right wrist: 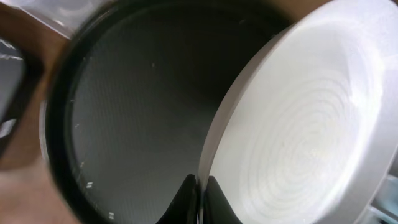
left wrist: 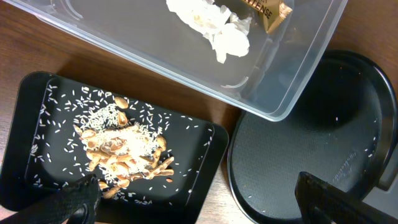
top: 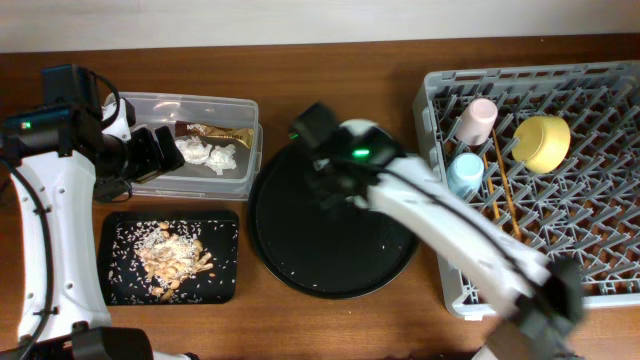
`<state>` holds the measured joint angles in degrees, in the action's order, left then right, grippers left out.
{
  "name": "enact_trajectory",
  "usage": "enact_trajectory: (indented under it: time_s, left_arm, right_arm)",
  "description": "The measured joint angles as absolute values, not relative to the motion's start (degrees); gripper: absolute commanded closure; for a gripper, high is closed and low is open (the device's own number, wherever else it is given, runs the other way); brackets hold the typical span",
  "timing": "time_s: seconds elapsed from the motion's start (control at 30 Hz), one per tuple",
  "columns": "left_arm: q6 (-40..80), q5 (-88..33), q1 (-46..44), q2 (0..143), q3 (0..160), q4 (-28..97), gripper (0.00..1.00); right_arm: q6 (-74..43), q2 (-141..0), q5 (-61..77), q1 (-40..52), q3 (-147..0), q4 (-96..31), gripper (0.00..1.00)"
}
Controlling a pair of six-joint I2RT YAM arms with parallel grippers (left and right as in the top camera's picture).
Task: Sort waste into correct bins and load items into the dishwasher rack
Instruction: 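Lift the white plate right and stand it upright in the dish rack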
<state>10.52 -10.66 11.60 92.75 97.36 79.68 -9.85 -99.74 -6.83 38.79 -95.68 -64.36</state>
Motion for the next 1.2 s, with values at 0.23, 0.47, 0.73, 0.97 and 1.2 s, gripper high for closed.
enact_trajectory:
  time_s: [0.23, 0.47, 0.73, 0.97, 1.2]
  left_arm:
    - [10.5, -10.6, 11.6, 92.7, 97.4, 79.7, 0.01]
    - [10.5, -10.6, 11.6, 92.7, 97.4, 79.6, 0.01]
    - [10.5, -10.6, 11.6, 92.7, 97.4, 79.7, 0.01]
    - [10.5, -10.7, 11.6, 92.7, 97.4, 79.7, 0.01]
    - [10.5, -10.6, 11.6, 92.7, 97.4, 79.7, 0.01]
  right_arm:
    - [1.8, -84.4, 6.7, 17.6, -95.8, -70.5, 0.96]
    - [19.5, -83.4, 33.6, -12.6, -95.9, -81.0, 0.96]
    - [31.3, -92.9, 47.0, -27.3, -95.9, -86.1, 0.96]
    - [38.3, -98.8, 50.9, -27.7, -95.9, -87.4, 0.96]
    - [39.4, -104.8, 51.4, -28.5, -95.9, -86.8, 0.96]
